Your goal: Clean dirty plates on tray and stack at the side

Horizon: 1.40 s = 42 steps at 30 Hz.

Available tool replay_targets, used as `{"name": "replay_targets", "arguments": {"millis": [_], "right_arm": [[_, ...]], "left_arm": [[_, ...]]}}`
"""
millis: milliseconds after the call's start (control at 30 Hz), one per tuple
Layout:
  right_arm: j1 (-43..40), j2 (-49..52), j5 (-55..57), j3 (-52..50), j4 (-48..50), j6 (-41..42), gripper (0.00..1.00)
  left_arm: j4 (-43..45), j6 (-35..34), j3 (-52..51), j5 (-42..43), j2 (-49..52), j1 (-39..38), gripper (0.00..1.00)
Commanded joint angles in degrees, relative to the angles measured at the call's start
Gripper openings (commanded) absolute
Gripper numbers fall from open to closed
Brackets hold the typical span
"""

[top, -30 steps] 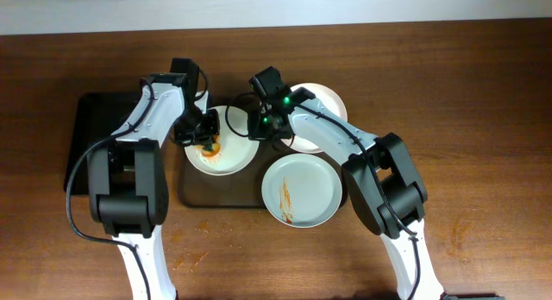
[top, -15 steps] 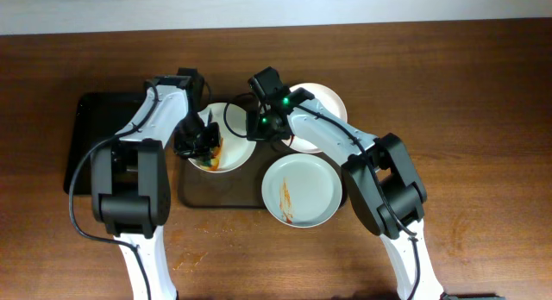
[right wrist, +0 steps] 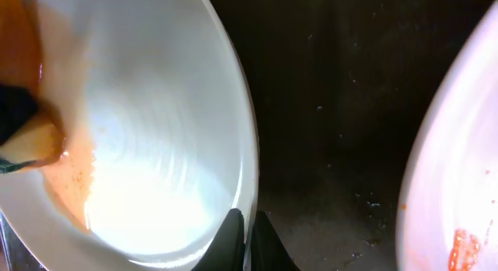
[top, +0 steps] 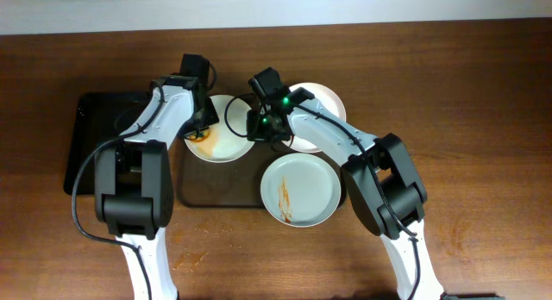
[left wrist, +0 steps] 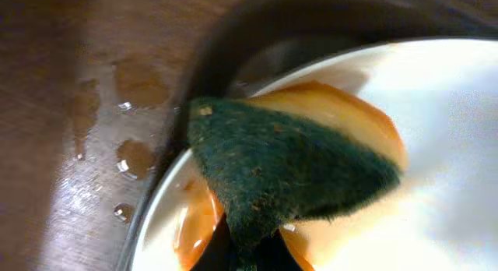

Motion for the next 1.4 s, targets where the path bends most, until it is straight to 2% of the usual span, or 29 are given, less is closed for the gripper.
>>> {"name": "replay_targets", "arguments": {"millis": [0,100,200,333,400,467,533,667,800,833,900,933,967,1100,1167,1200,1300,1367], "right_arm": [[0.7,1.4,-1.2,0.0,-0.8,-1.1,0.04],[0.7,1.4,-1.2,0.0,-0.4,-1.1,0.04],[0.7,1.4,-1.4,0.0,-0.4,-1.1,0.04],[0.7,1.4,-1.5,0.0,-0.4,-1.1,0.04],[0.7,1.4,-1.5,0.0,-0.4,-1.1,0.04],[0.7,1.4,-1.5,0.0,-0.3,-1.1,0.04],[0.7,1.4,-1.7,0.0,-0.1,-1.1,0.04],[0.7,1.4,-2.3,0.0,0.0,-1.1,0.04],[0.7,1.4,-2.3,0.0,-0.3,-1.1,0.04],[0.7,1.4,-2.3,0.0,-0.3,-1.1,0.04],[0.6,1.4,-2.3,0.0,0.3,-1.1,0.05],[0.6,1.4,-2.3,0.0,0.8,-1.1,0.1],[0.7,1.9,-2.3,0.0,1.5,-1.1,0.12],[0.7,3.9,-2.7,0.0,2.5,0.5,0.18],[0.7,3.9,-2.8,0.1,2.7,0.4,0.15],[0.7,3.9,-2.8,0.1,2.7,0.4,0.04],[0.7,3.9,-4.1,0.1,2.7,0.4,0.04],[0.7,3.7,-6.6,1.0,1.8,-3.1,0.04]], "left_arm": [[-0.4,17.7,-0.5,24.5,1.5,0.0,0.01],[-4.3,25.0,-0.5,35.1,1.5,0.3,0.01],[-7.0,24.4,-0.5,32.0,1.5,0.9,0.01],[-10.7,6.3,-0.5,4.8,1.5,2.3,0.01],[-14.7,0.2,-0.5,-6.6,1.5,2.3,0.01],[-18.4,-4.0,-0.5,-15.0,1.5,2.3,0.01],[-19.4,-5.8,-0.5,-18.4,1.5,2.3,0.01],[-16.9,-5.8,0.2,-18.5,1.5,2.3,0.01],[-18.4,-5.7,5.1,-17.0,1.5,2.3,0.01],[-19.1,-5.2,6.5,-15.5,1.5,2.3,0.01],[-19.2,0.6,9.6,-7.6,1.5,2.3,0.01],[-19.2,4.0,11.2,-1.4,1.5,2.3,0.01],[-19.2,4.4,12.1,2.1,1.5,2.3,0.01],[-19.2,4.4,12.1,3.6,1.5,2.4,0.01],[-19.4,4.3,11.8,3.7,1.5,2.3,0.01],[-19.6,4.3,11.3,3.7,1.5,2.3,0.01],[-19.7,4.4,9.6,3.7,1.5,2.3,0.01],[-19.4,4.7,10.1,4.0,1.3,2.4,0.01]]}}
